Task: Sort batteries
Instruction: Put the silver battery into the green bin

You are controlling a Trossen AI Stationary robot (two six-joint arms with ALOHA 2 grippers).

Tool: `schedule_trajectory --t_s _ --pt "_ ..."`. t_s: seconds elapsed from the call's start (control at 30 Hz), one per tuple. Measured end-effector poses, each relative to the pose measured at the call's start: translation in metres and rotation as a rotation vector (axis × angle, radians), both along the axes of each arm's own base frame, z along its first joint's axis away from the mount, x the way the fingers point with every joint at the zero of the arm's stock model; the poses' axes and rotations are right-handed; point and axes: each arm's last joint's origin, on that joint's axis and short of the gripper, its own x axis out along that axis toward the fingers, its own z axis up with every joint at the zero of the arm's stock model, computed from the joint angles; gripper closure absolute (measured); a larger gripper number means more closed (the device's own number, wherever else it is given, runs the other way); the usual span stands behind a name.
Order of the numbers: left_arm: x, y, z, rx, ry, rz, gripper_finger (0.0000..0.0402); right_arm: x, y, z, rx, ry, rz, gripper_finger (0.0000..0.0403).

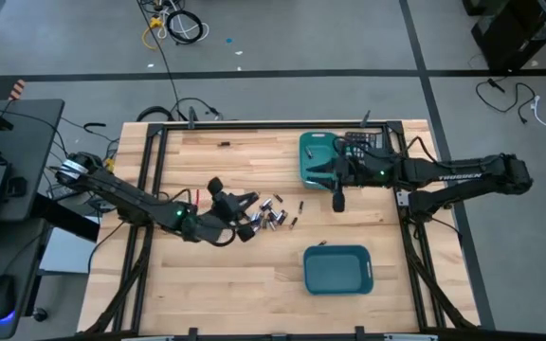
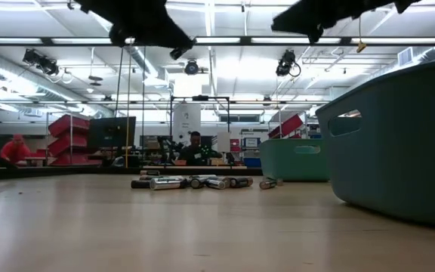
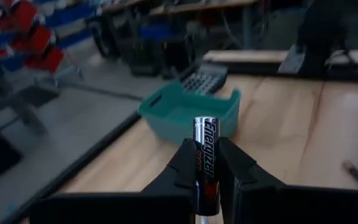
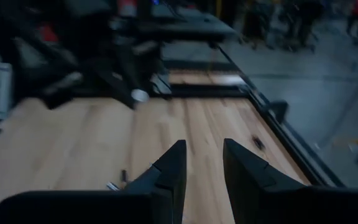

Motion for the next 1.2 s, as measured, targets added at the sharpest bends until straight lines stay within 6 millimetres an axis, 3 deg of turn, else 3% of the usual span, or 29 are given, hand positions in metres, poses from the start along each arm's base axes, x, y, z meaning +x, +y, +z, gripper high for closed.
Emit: schedule_trajectory --t_s 0.17,0.43,0.63,1.2 --pt "0.004 0.009 0.003 0.027 -0.135 -0.140 0.0381 0.007 0.017 0.001 -0.021 -0.114 0.078 0.0312" --pt "0.013 0.025 0.003 0.144 -0.327 -0.322 0.0381 0.041 0.030 -0.010 -0.070 -0.305 0.117 0.0312" --pt "0.032 0.027 -0.018 0.276 -0.308 -0.329 0.0381 0.066 0.034 -0.030 -0.086 -0.372 0.116 0.0309" --pt "0.034 0.030 -0.024 0.361 -0.301 -0.294 0.0381 0.074 0.037 -0.040 -0.120 -0.365 0.039 0.0247"
